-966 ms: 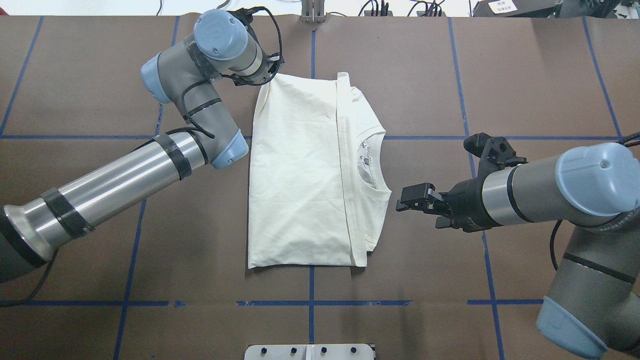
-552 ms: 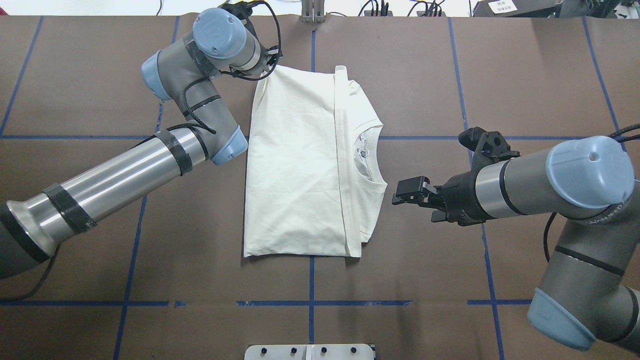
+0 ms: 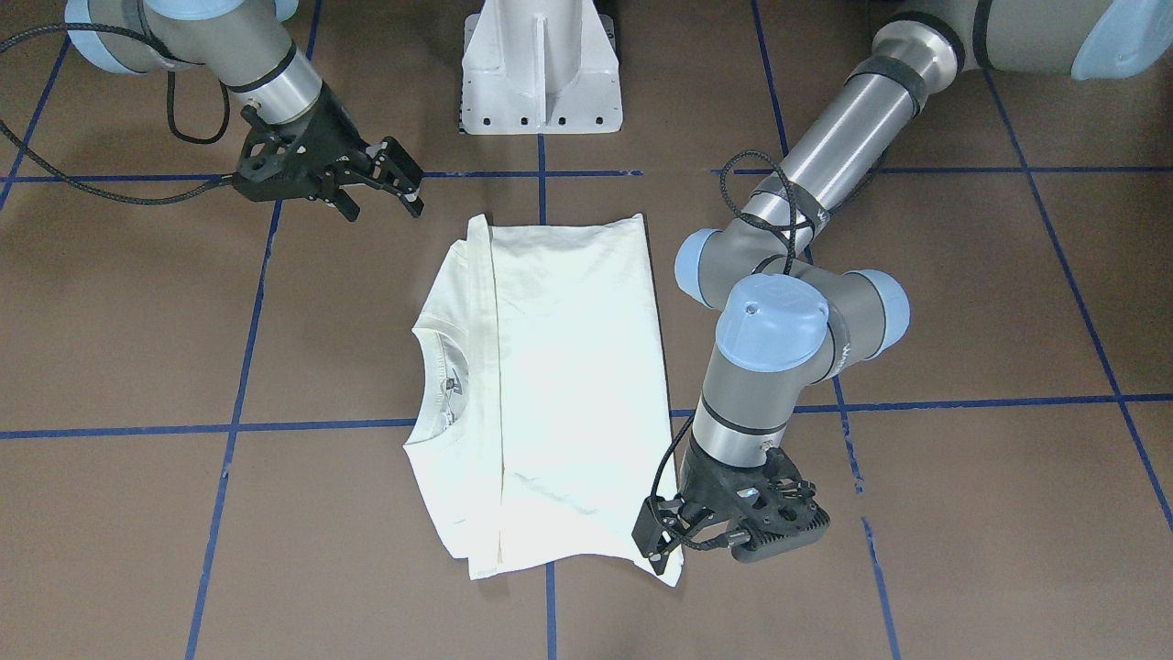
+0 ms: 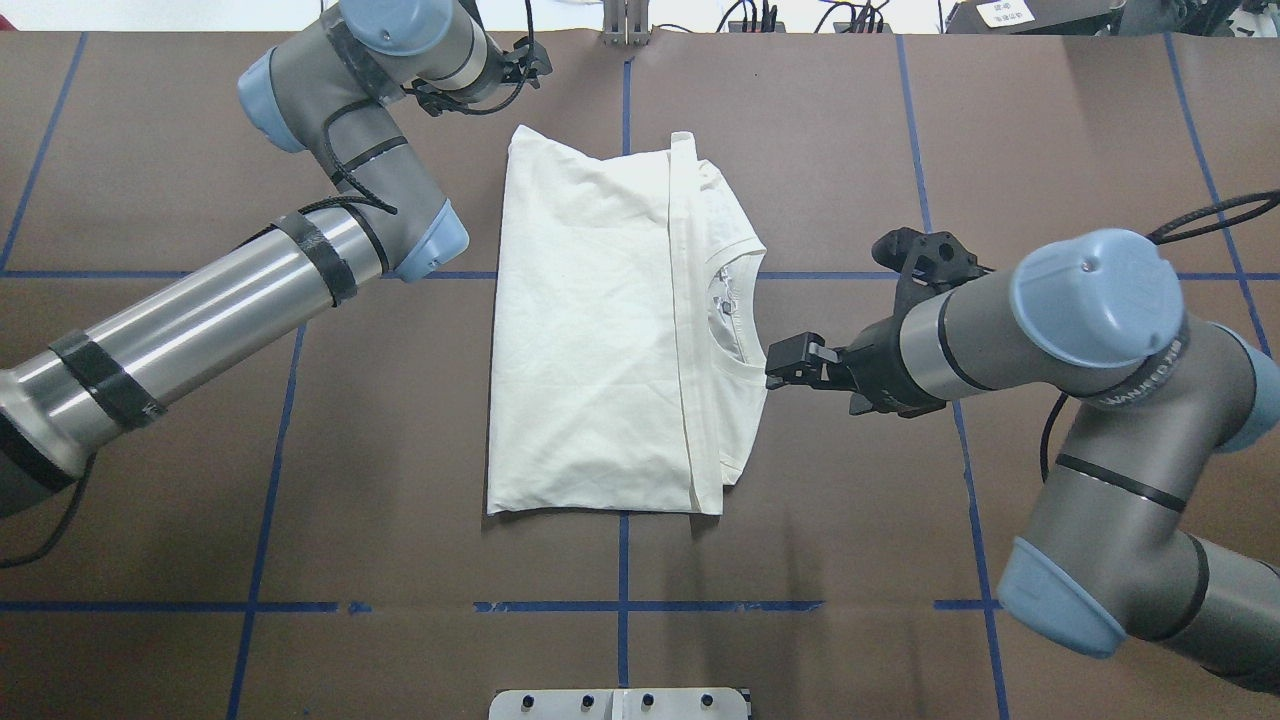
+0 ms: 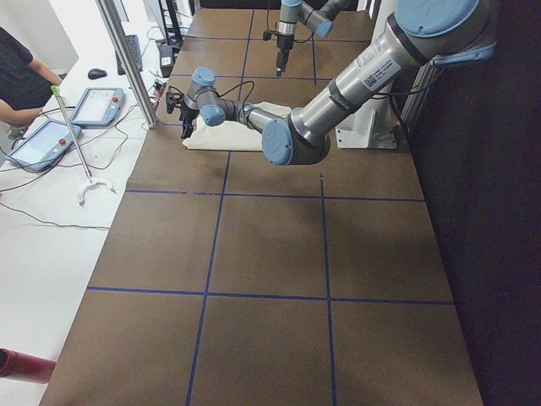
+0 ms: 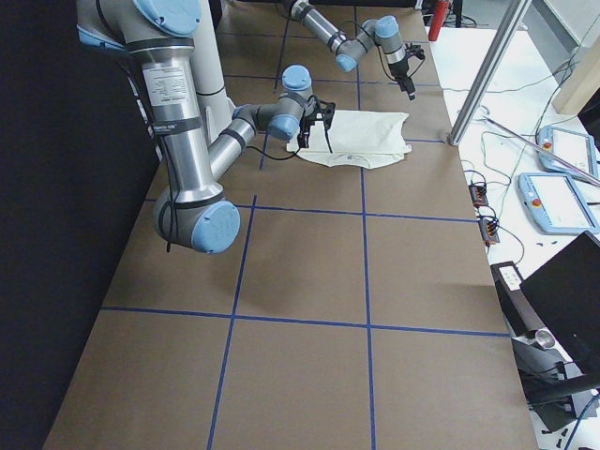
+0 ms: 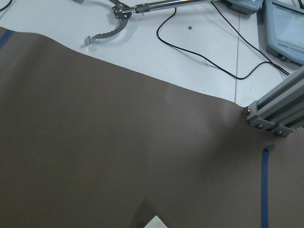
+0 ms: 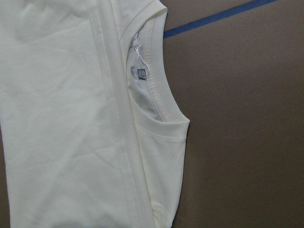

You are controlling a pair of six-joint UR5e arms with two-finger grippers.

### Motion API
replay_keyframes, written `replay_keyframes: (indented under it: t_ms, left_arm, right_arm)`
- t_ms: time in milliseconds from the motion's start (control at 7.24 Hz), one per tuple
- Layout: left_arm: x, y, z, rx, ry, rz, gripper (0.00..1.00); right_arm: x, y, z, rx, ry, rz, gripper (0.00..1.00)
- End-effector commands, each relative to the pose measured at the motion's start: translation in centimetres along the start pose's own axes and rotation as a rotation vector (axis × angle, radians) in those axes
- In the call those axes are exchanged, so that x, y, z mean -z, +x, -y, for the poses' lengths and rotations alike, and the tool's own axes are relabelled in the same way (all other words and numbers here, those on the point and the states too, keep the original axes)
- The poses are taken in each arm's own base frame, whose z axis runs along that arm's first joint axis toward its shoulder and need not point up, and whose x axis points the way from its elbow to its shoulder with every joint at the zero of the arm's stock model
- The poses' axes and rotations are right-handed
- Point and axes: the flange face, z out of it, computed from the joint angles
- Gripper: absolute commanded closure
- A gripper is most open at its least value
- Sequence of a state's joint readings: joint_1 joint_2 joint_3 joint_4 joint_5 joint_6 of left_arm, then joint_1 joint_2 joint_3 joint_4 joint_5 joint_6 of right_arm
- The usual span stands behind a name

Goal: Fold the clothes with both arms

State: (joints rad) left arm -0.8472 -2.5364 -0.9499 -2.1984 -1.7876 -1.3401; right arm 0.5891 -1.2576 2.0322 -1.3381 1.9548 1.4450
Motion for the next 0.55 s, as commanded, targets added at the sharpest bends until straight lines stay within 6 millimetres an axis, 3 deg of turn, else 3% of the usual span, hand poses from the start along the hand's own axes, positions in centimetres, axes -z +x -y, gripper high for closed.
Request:
replay_keyframes:
  t_ms: [0,138,276,414]
  left_arm:
    - [5.5,-4.9,-3.5,0.010,-0.129,0.038,0.00]
    - [10.4,-7.4,-5.5,-0.060,-0.148,0.055,0.00]
    - [13.6,-8.4,-7.1,-0.065,-0.171,0.099,0.00]
    - [16.0,-9.7,-10.6,-0.092,-0.199,0.084,0.00]
  right_arm:
    - [-1.0,-5.8,-0.4,0.098,-0.005,-0.131,0.00]
    - [-3.5,-6.5,-1.7,0.136,-0.001,-0.162,0.00]
    - [-5.6,-6.7,-2.6,0.188,-0.012,-0.193,0.00]
    - [-7.5,-6.8,-2.9,0.237,-0.032,-0.222,0.00]
